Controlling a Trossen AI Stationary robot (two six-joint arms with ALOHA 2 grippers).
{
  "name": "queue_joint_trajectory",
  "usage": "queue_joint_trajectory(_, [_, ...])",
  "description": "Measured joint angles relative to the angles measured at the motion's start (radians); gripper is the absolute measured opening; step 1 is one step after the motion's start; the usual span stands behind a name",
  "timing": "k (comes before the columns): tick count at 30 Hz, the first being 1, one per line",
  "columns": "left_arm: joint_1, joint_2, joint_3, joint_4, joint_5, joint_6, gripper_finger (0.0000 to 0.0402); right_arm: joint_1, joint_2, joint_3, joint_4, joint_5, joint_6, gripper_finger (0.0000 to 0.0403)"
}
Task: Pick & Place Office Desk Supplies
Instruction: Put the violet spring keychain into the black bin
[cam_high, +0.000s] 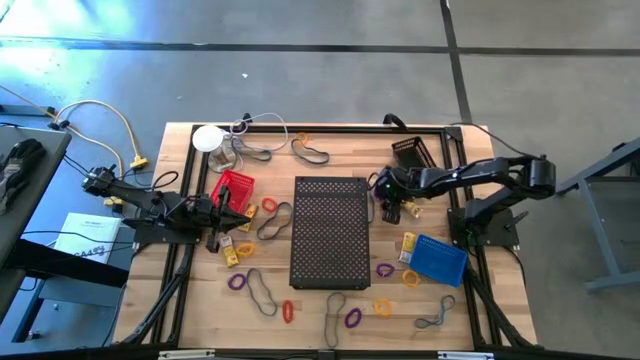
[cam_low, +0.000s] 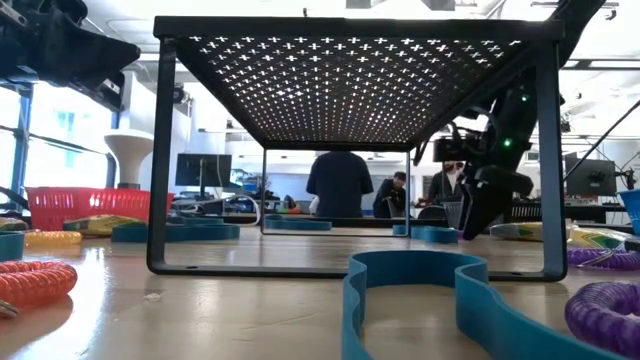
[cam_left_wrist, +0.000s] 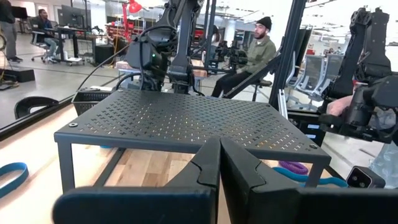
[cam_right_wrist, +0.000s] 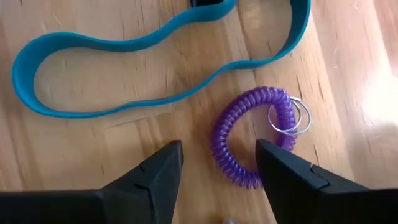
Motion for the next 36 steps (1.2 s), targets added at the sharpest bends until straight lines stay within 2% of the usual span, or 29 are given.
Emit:
queue_joint_trajectory(5, [0.000,0.000,0.000,0.000,0.000,0.000,0.0002,-0.031,0.002,0.000,-0.002,-0.026,0.000,0.0192])
queue_joint_trajectory(8, [0.000,0.000,0.000,0.000,0.000,0.000,0.0002,-0.051,0.003,-0.001,-0.008,-0.034,0.000,0.0173])
queue_joint_trajectory(11, [0.000,0.000,0.000,0.000,0.000,0.000,0.0002,-0.068,0.004,-0.001,-0.014,-0.042,-0.004,0.0136])
queue_joint_trajectory(18, [0.000,0.000,0.000,0.000,0.000,0.000,0.0002,-0.067,0.005,-0.001,-0.021,-0.028,-0.007,0.0016])
queue_joint_trajectory(26, [0.000,0.000,0.000,-0.002,0.000,-0.016,0.0002,0.011,-0.058,-0.008,-0.062,0.089,0.056,0.0006])
queue_joint_trajectory(30, [0.000,0.000,0.000,-0.002,0.000,-0.028,0.0002,0.077,-0.155,-0.004,-0.119,0.159,0.109,0.0005])
queue_joint_trajectory(36, [0.000,0.000,0.000,-0.002,0.000,-0.030,0.0002,0.129,-0.341,-0.005,-0.207,0.208,0.159,0.0005])
